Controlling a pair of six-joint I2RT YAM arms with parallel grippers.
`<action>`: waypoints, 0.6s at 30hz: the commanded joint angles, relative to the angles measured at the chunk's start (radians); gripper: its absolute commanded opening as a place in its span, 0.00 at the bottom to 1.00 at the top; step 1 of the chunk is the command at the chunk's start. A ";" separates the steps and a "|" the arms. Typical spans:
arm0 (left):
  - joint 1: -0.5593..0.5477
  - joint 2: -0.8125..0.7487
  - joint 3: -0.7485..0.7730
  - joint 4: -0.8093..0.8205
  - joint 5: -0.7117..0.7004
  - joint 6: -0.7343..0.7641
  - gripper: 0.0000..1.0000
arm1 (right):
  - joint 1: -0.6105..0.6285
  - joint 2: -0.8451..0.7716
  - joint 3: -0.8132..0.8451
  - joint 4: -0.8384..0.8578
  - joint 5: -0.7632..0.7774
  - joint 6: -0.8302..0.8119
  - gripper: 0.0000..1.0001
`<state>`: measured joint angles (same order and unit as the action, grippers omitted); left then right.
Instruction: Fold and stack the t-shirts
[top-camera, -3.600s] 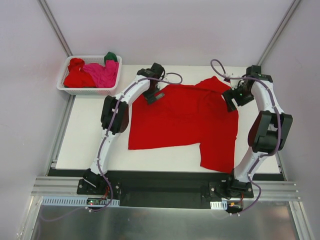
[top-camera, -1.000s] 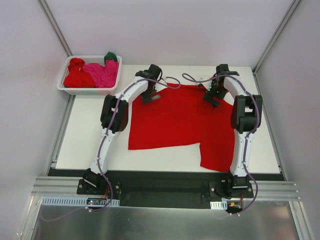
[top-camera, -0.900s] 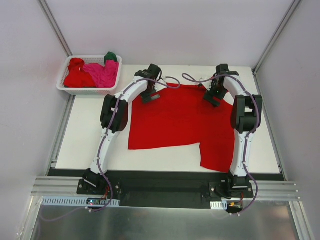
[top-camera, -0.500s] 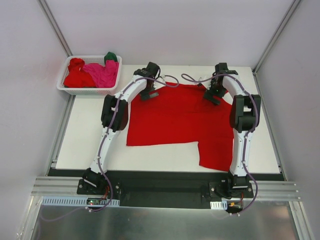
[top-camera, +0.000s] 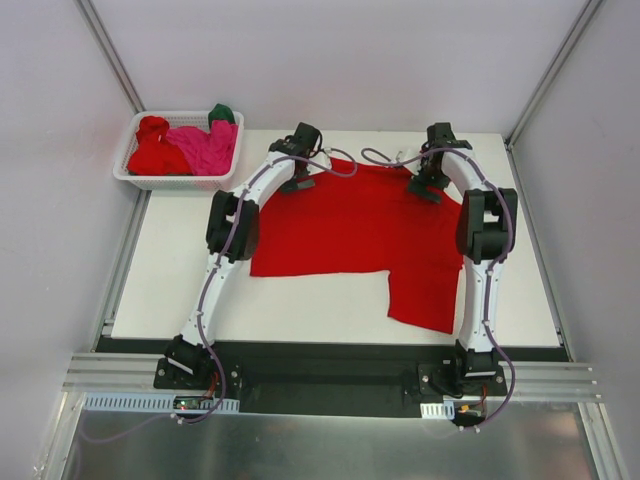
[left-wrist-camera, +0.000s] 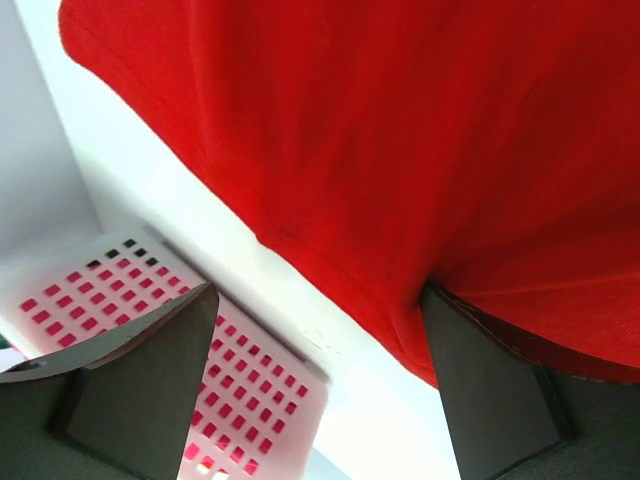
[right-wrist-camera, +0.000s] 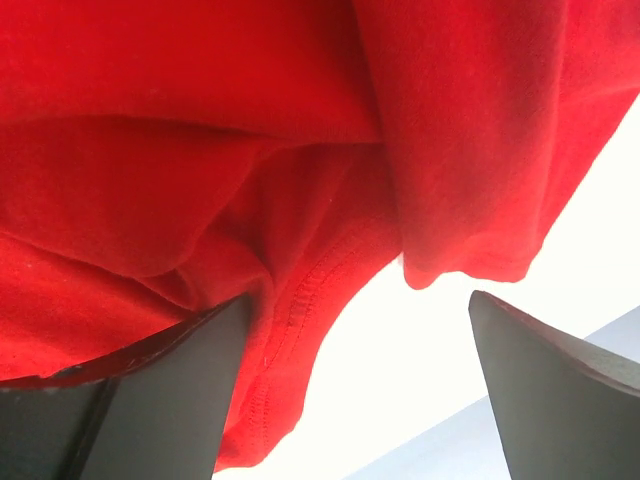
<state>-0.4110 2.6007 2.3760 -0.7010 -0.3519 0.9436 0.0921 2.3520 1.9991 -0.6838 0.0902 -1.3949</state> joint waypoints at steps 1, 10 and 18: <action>0.023 0.091 -0.011 0.037 -0.025 0.047 0.83 | 0.021 0.036 0.003 0.012 0.029 0.006 0.94; 0.029 0.119 -0.006 0.141 -0.073 0.115 0.84 | 0.066 -0.043 -0.059 -0.082 -0.044 0.089 0.95; 0.029 0.122 -0.015 0.190 -0.096 0.147 0.86 | 0.074 -0.049 -0.048 -0.099 -0.017 0.103 0.95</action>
<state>-0.4084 2.6602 2.3844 -0.4843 -0.4870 1.0924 0.1577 2.3310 1.9678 -0.7181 0.0925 -1.3239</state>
